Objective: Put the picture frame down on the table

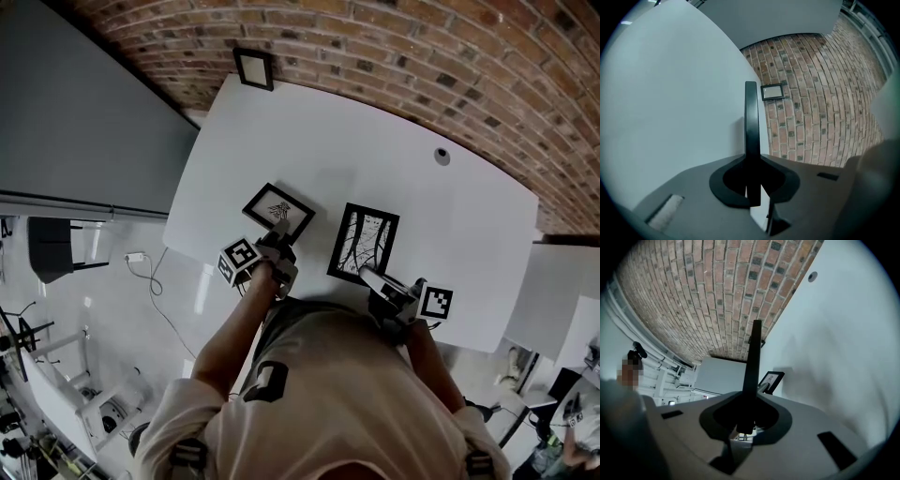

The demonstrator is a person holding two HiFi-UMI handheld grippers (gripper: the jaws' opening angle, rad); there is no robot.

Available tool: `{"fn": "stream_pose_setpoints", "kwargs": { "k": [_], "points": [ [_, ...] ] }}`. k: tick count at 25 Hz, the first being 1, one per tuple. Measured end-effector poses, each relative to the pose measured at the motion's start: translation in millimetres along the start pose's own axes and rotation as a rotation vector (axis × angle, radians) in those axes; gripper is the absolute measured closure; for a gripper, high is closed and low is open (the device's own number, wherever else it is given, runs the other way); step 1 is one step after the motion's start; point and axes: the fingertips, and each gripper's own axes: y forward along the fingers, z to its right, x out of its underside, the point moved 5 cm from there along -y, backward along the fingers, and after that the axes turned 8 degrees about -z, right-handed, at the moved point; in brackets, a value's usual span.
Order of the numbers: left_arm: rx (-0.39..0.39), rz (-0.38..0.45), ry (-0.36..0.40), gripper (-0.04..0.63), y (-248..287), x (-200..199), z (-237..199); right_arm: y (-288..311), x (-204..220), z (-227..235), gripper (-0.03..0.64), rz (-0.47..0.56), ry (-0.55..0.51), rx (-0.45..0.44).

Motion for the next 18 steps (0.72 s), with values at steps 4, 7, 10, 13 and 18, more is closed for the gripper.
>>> {"fn": "stream_pose_setpoints", "kwargs": {
  "k": [4, 7, 10, 13, 18],
  "points": [
    [-0.013, 0.017, -0.005, 0.566, 8.9, -2.9, -2.2, -1.6, -4.8, 1.9, 0.577, 0.002, 0.004, 0.004],
    [-0.025, 0.019, -0.014, 0.567, 14.7, -1.8, -5.2, -3.8, -6.6, 3.3, 0.577, 0.002, 0.0, 0.012],
    [-0.023, 0.037, -0.019, 0.566, 20.2, -1.5, -5.2, -6.2, -8.0, 4.8, 0.577, 0.006, 0.004, 0.013],
    [-0.02, 0.048, -0.033, 0.566, 26.7, 0.2, -4.5, -10.8, -8.9, 8.3, 0.577, 0.015, 0.014, 0.019],
    [-0.088, 0.032, 0.005, 0.566, 35.1, 1.6, -6.7, -14.6, -10.8, 11.3, 0.577, 0.021, 0.024, 0.027]
  ]
}}
